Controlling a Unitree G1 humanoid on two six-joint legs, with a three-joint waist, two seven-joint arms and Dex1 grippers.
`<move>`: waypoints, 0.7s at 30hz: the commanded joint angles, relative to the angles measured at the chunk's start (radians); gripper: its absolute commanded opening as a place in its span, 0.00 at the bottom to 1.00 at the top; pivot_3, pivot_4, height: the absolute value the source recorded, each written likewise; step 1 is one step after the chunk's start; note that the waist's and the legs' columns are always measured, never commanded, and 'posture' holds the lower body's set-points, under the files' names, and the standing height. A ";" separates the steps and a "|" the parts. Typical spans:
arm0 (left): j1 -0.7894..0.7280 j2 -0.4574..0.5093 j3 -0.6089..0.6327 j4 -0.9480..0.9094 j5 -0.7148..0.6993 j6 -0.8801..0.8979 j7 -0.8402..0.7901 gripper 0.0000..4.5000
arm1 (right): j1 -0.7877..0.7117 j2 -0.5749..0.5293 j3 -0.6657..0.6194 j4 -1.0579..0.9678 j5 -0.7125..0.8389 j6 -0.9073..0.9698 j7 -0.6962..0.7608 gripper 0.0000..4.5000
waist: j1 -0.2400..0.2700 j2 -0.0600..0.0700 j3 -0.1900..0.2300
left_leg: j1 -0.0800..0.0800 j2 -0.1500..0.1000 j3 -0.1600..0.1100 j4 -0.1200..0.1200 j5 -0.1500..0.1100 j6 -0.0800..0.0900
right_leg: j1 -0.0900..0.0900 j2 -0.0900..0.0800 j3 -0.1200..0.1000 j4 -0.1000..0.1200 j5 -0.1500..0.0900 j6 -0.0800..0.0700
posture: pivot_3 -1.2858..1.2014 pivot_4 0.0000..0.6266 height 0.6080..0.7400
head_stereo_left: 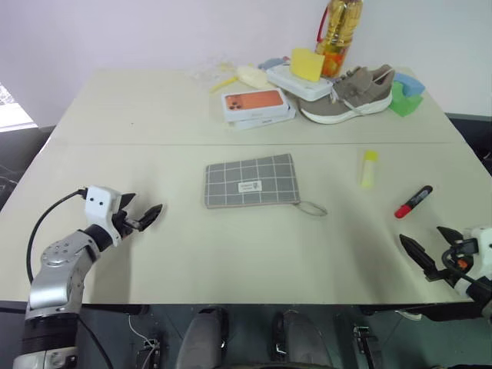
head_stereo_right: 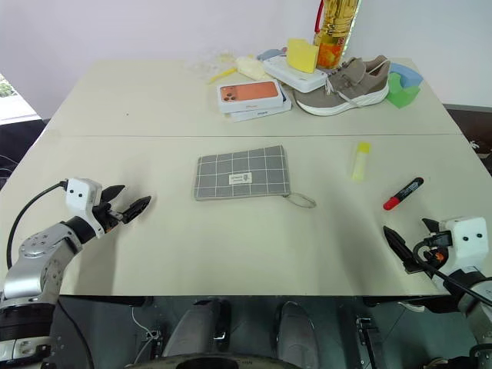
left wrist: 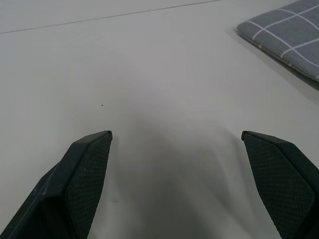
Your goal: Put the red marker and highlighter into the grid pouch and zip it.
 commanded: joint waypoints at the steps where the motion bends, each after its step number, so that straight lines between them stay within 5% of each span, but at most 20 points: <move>1: 0.001 0.006 0.014 -0.028 -0.008 -0.005 0.006 0.97 | -0.004 -0.004 -0.008 -0.006 -0.001 -0.019 0.002 1.00 | 0.000 0.000 0.000 | 0.000 0.000 0.000 0.000 0.000 0.000 | 0.000 0.000 0.000 0.000 0.000 0.000 | 0.52 0.24 1.00; 15: 0.011 -0.041 0.004 -0.029 -0.011 -0.051 0.028 0.97 | -0.153 -0.035 0.090 -0.067 0.067 0.076 0.009 1.00 | -0.001 0.000 0.000 | 0.000 0.000 0.000 0.000 0.000 0.000 | 0.000 0.000 0.000 0.001 0.000 0.000 | 0.52 0.24 1.00; 18: 0.015 -0.054 -0.028 -0.037 0.012 -0.076 0.024 1.00 | -0.226 -0.023 0.158 -0.106 0.086 0.105 -0.015 0.79 | -0.001 0.000 0.000 | 0.000 0.000 0.000 0.000 0.000 0.000 | 0.000 0.000 0.001 0.001 0.000 0.000 | 0.52 0.24 1.00; 20: 0.010 -0.060 -0.045 -0.034 0.023 -0.087 0.025 1.00 | -0.262 -0.025 0.213 -0.120 0.065 0.124 -0.037 0.50 | -0.001 0.000 0.000 | 0.001 0.000 0.000 0.000 0.000 0.000 | 0.000 0.001 0.001 0.001 0.000 0.000 | 0.52 0.24 1.00; 21: -0.001 -0.062 -0.065 -0.029 0.036 -0.097 0.022 1.00 | -0.320 -0.018 0.298 -0.115 0.024 0.141 -0.067 0.45 | -0.001 -0.001 0.000 | 0.000 0.000 0.000 0.000 0.000 0.000 | 0.000 0.001 0.001 0.001 0.000 0.000 | 0.52 0.24 1.00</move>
